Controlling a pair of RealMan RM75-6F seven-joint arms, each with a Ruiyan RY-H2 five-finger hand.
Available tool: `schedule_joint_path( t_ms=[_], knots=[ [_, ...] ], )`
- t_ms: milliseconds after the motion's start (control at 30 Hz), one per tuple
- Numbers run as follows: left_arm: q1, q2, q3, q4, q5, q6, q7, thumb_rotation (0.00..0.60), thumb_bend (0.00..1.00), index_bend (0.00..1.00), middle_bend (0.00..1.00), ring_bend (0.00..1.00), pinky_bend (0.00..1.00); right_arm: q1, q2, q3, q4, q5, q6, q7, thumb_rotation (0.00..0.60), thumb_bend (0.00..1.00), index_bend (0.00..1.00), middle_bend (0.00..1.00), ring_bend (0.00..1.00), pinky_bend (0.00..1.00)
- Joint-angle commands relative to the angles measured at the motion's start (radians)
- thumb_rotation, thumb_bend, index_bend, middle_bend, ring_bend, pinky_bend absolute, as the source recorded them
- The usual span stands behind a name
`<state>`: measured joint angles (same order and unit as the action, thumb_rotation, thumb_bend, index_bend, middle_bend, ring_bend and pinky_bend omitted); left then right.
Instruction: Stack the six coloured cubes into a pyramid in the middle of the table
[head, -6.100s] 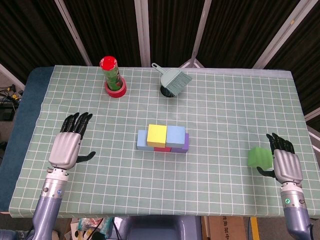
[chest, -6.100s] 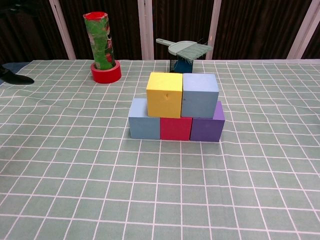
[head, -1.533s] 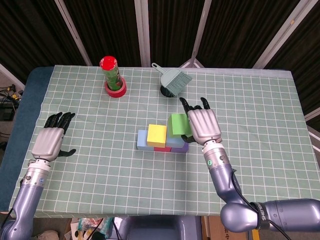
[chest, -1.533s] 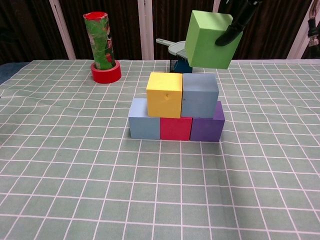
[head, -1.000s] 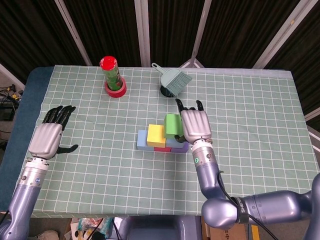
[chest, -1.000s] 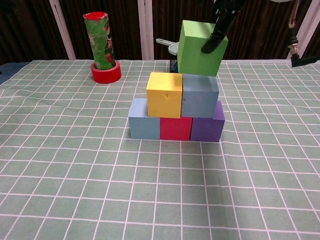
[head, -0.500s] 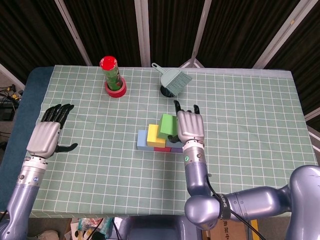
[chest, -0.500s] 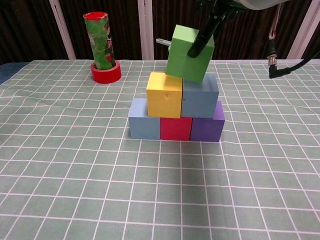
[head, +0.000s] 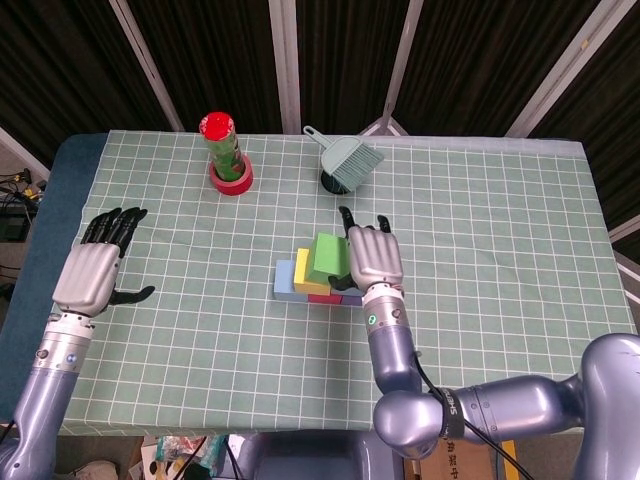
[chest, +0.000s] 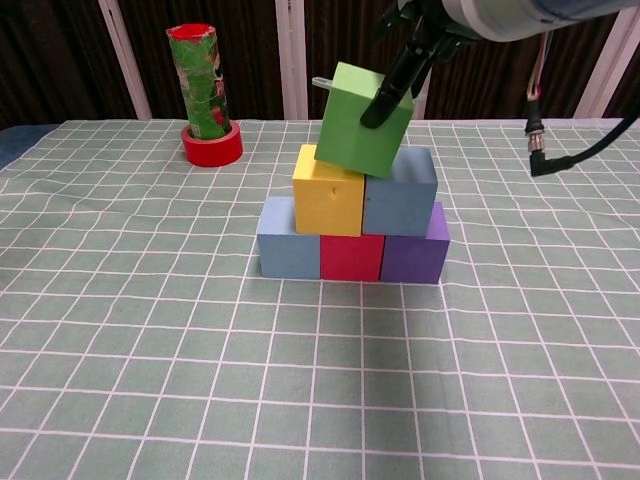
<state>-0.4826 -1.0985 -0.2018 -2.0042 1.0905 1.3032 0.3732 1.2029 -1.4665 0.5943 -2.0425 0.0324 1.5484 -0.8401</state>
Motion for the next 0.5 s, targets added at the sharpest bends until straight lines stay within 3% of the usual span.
schedule_joint_path(
  t_ms=[33,500],
  knots=[
    [0.0,-0.001,0.0,0.001,-0.001,-0.001,0.0,0.6,0.17,0.0,0.05,0.0,0.0,-0.017,0.014,-0.006,-0.004,-0.017,-0.035,0.011,0.6,0.32,0.0,0.47,0.3,0.0],
    [0.001,-0.006,-0.001,0.003,-0.002,0.004,0.004,0.6,0.17,0.0,0.05,0.0,0.0,-0.029,0.021,-0.04,0.019,-0.067,-0.085,0.021,0.6,0.32,0.0,0.47,0.3,0.0]
  ],
)
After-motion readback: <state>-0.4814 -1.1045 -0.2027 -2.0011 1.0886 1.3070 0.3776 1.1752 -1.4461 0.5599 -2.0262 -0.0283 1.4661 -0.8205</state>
